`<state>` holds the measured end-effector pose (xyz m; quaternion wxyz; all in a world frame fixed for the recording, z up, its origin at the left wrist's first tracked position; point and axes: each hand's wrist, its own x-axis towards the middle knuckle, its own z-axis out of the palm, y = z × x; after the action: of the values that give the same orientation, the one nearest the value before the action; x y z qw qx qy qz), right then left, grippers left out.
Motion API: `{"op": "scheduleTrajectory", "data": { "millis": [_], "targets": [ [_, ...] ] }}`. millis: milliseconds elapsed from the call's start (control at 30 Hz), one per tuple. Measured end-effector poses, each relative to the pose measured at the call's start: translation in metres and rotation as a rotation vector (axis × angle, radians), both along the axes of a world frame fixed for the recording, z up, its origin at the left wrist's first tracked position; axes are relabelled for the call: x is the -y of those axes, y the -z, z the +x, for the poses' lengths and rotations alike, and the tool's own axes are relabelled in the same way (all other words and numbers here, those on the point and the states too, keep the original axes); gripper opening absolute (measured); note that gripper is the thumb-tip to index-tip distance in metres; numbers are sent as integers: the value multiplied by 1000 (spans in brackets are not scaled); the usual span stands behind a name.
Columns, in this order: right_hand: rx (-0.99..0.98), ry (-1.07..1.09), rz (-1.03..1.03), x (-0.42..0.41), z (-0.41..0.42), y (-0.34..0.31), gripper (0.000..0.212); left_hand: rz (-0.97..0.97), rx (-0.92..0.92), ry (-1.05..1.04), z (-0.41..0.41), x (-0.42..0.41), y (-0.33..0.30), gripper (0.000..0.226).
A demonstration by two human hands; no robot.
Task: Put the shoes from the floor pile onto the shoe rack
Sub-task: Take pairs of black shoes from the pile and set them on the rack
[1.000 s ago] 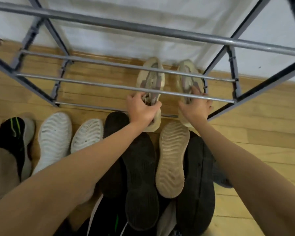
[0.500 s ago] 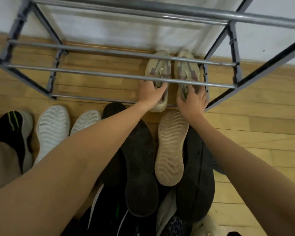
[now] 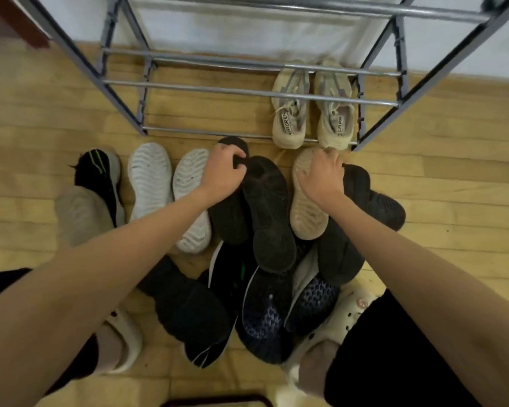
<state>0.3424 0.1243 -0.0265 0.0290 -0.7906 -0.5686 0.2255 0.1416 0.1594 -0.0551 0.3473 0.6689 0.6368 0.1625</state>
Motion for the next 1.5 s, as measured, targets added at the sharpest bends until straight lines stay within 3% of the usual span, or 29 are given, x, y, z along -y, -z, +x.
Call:
{"op": "scheduleTrajectory", "data": {
  "millis": [200,300,433,533,633,800,967,1267,1400,1500],
  "targets": [
    [57,-188,-97,49,-36,-15,46,-16,-33,-27,-54,38,-27,23],
    [114,-221,-140,76,-55,-10,59,-101,-61,-39,-71,59,-23,24],
    [162,-39,-197,112,-76,5,97,-245,-75,-27,-79,83,-5,32],
    [127,107,-293,125,-83,16,113,-357,-54,-51,-77,91,7,39],
    [93,141,-333,129,-86,24,122,-489,-7,-171,-65,93,16,23],
    [49,170,-297,128,-90,34,122,-565,86,-397,-46,95,28,48],
    [18,171,-317,126,-92,39,125,-607,216,-590,-33,91,30,47],
    [-102,159,-311,125,-87,24,118,-661,435,-604,-35,94,24,45],
    [-234,246,-296,125,-85,9,119,-572,434,-592,-50,94,16,41],
    [-207,273,-292,130,-88,1,119,-511,403,-578,-69,94,9,37]
  ]
}}
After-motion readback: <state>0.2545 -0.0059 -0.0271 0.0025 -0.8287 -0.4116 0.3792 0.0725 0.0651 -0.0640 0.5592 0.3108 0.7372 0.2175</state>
